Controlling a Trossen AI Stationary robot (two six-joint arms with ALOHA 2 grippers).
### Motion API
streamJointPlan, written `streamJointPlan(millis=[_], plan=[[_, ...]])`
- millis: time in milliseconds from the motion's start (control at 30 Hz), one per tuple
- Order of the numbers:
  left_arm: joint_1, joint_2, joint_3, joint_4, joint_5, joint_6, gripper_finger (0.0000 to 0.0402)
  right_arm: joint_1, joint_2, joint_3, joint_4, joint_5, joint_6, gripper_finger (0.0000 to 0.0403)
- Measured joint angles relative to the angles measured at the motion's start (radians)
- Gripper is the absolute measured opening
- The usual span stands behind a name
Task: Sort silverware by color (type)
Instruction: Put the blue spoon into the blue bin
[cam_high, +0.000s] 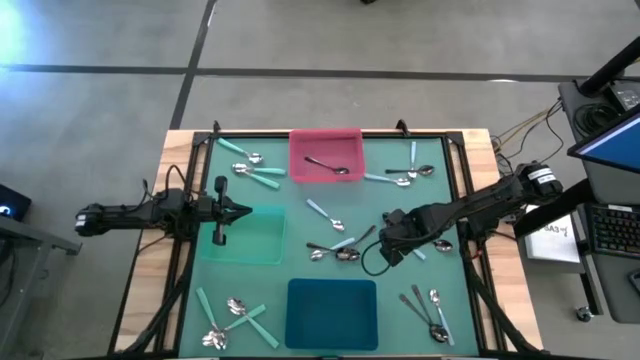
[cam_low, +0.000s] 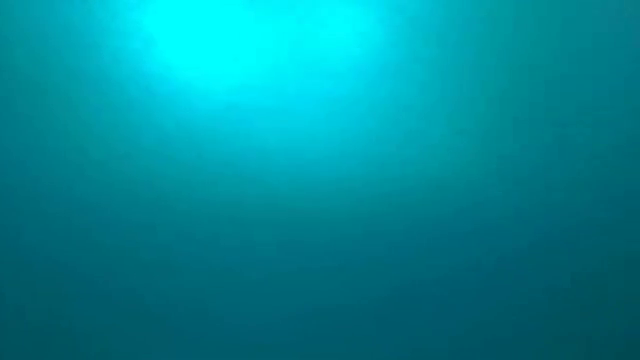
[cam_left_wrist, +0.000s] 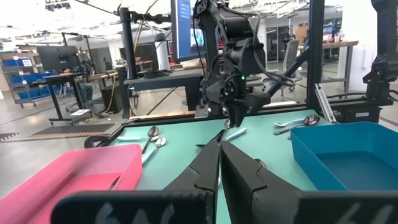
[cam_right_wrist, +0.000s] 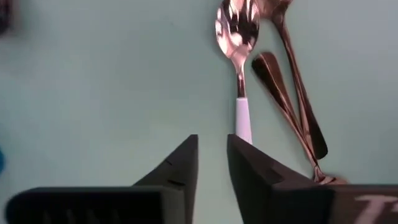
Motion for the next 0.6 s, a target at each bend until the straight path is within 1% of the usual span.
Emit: streamJointPlan(millis=[133,233,333,467,600], plan=[[0.000,0.000,0.000,0.000,0.000,0.000,0.0000,0.000,0.030,-0.040,-0.002,-0.038,0.024,0.0114],[0.000,0.000,0.000,0.000,0.000,0.000,0.0000,0.000,0.048,-0.069,0.001,-0.040,0.038,0.0125],[0.000,0.000,0.000,0.000,0.000,0.000,0.0000,0.000,0.047,-0.086,0.007,-0.040,0.039,0.0126],[0.000,0.000,0.000,0.000,0.000,0.000,0.0000,-0.001,0.046,-0.098,0.014,-0.040,0.039,0.0117],[0.000,0.000,0.000,0.000,0.000,0.000,0.0000,-0.001,0.048,-0.132,0.070,-0.032,0.040,0.0107]])
